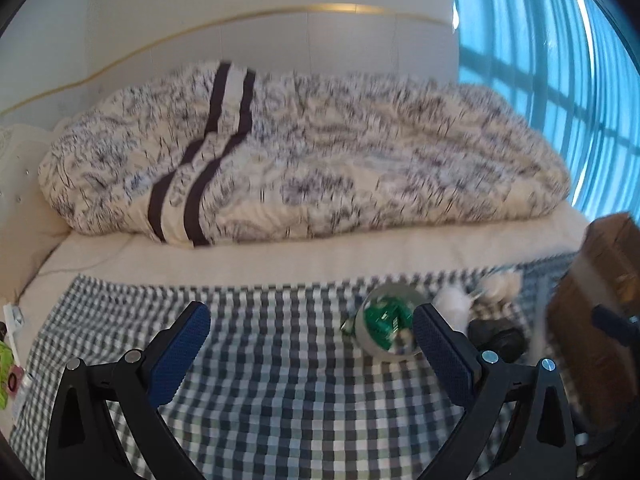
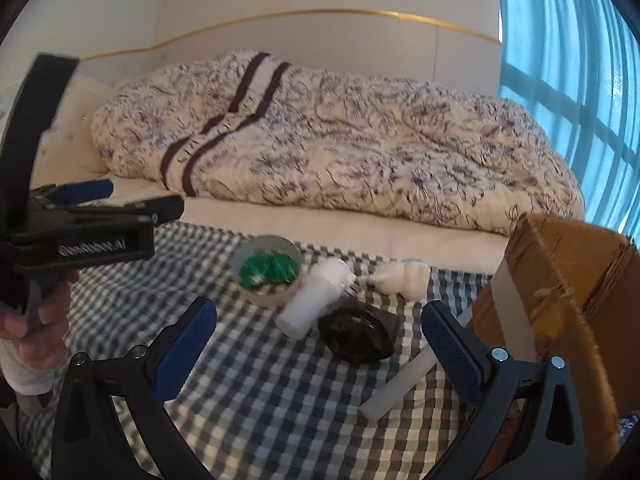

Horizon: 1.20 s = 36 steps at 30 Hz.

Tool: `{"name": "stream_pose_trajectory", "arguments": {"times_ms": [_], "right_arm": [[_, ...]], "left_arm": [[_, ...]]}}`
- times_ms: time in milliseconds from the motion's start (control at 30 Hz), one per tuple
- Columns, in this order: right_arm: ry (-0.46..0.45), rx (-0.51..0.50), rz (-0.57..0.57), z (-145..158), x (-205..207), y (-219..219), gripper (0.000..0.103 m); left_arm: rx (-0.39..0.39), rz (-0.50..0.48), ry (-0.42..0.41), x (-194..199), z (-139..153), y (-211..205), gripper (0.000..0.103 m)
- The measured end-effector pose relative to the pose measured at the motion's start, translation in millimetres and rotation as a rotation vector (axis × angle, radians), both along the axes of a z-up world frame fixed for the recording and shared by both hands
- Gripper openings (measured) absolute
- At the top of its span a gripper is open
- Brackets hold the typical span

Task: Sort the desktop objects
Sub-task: 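Move both tools back toward the tape roll and black ring, then grasp the black round lid with the right tool while the left tool grasps the tape roll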

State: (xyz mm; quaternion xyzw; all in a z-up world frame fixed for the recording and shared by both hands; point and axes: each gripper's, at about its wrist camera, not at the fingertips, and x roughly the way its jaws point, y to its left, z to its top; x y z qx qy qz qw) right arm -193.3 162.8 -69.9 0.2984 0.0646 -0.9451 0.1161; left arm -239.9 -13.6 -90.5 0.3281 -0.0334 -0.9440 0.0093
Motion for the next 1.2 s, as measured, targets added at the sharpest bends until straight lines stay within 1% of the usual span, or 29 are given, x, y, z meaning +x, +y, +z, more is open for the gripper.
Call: {"name": "stream_pose_trajectory", "arguments": {"times_ms": [67, 200, 400, 500, 733, 867, 900, 967, 1000, 1033, 1067, 1100, 1133, 1167, 1200], "right_arm": [[-0.021, 0.01, -0.006, -9, -8, 3, 0.103], [-0.046, 0.029, -0.023, -21, -21, 6, 0.103], [-0.067, 0.038, -0.071, -35, -41, 15, 0.103], [-0.06, 0.055, -0.093, -40, -45, 18, 0.102], [-0.036, 0.094, -0.114, -48, -49, 18, 0.096], [-0.044, 0.093, -0.119, -53, -55, 20, 0.094], [-0.052, 0.095, -0.122, -56, -58, 20, 0.094], [-0.076, 0.102, -0.125, -62, -65, 19, 0.094], [-0.088, 0.1, -0.125, -65, -67, 19, 0.094], [-0.104, 0.092, -0.121, -68, -71, 20, 0.094], [-0.11, 0.089, -0.121, -70, -72, 20, 0.093], [-0.116, 0.084, -0.119, -70, -73, 21, 0.09], [-0.119, 0.081, -0.118, -71, -73, 21, 0.079], [-0.12, 0.083, -0.125, -72, -73, 22, 0.075], [-0.119, 0.081, -0.126, -72, -73, 23, 0.074]], "left_arm": [[-0.014, 0.018, -0.05, -11, -16, 0, 0.103], [0.015, 0.017, -0.108, -28, -36, -3, 0.103], [0.029, -0.003, -0.134, -46, -51, 0, 0.103], [0.022, -0.003, -0.152, -57, -61, 5, 0.103], [-0.017, -0.01, -0.185, -71, -87, 11, 0.103], [-0.008, -0.022, -0.185, -73, -93, 12, 0.1], [-0.005, -0.026, -0.184, -73, -94, 12, 0.096], [-0.006, -0.029, -0.189, -73, -96, 14, 0.074], [0.0, -0.036, -0.199, -73, -97, 14, 0.058], [0.012, -0.046, -0.207, -74, -99, 15, 0.049], [0.016, -0.052, -0.207, -73, -99, 15, 0.045], [0.014, -0.055, -0.203, -72, -98, 16, 0.033], [0.011, -0.057, -0.201, -71, -98, 17, 0.022], [0.01, -0.057, -0.198, -70, -98, 18, 0.02], [0.012, -0.058, -0.194, -70, -97, 17, 0.019]]}}
